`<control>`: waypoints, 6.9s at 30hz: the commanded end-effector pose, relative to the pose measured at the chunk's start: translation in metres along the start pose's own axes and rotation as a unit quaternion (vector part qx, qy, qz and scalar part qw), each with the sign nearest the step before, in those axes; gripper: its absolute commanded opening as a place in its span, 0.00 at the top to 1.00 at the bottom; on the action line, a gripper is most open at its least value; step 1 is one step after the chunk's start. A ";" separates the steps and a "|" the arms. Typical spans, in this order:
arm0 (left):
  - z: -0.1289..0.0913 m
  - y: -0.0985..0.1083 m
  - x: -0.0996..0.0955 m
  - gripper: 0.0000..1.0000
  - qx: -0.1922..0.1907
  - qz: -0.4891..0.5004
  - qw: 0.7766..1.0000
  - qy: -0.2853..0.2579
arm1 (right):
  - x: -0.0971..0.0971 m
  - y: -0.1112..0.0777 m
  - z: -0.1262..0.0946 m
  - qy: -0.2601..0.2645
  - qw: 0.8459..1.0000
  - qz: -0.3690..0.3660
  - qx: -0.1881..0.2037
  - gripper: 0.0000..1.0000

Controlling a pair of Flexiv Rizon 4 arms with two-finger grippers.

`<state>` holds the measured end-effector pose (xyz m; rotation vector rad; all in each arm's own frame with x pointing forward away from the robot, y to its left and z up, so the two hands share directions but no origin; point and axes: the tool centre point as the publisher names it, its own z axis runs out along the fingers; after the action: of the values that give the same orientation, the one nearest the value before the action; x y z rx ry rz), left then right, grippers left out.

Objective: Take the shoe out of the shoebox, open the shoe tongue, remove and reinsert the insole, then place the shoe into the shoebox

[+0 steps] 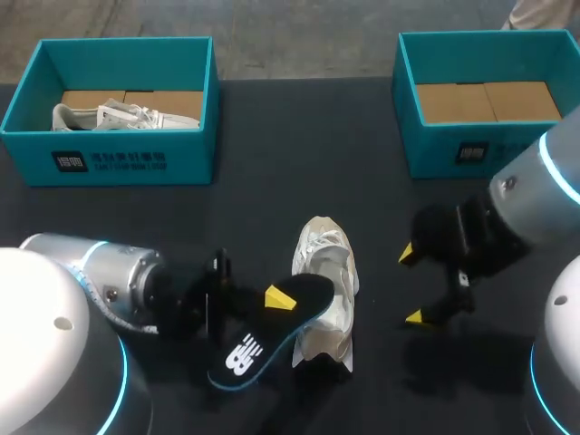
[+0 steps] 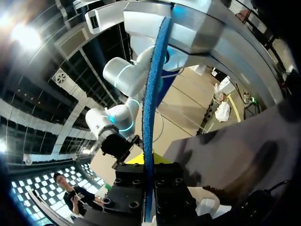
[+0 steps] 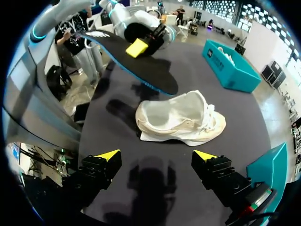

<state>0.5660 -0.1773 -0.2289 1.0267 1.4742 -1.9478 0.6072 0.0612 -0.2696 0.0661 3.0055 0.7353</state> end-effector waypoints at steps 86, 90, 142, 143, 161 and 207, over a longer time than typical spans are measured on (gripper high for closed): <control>0.010 0.018 0.027 1.00 -0.061 -0.087 0.994 -0.039 | 0.003 -0.005 0.093 0.001 0.991 0.056 0.122 0.00; 0.011 0.025 0.021 1.00 -0.066 -0.096 0.992 -0.042 | 0.003 -0.005 0.093 0.001 0.991 0.056 0.122 0.00; 0.041 0.064 0.025 1.00 -0.074 -0.139 0.987 -0.020 | 0.003 -0.005 0.093 0.001 0.991 0.056 0.122 0.00; 0.041 0.066 0.026 1.00 -0.080 -0.137 0.987 -0.021 | 0.003 -0.005 0.093 0.001 0.991 0.056 0.122 0.00; 0.038 0.075 0.026 1.00 -0.096 -0.124 0.988 -0.015 | 0.003 -0.005 0.093 0.001 0.991 0.056 0.122 0.00; 0.023 0.061 0.025 1.00 -0.101 -0.115 0.988 -0.011 | 0.003 -0.005 0.093 0.001 0.991 0.056 0.122 0.00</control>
<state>0.5956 -0.2222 -0.2848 0.7772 1.7984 -1.9118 0.6110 0.1004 -0.3536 0.2435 3.1010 0.3709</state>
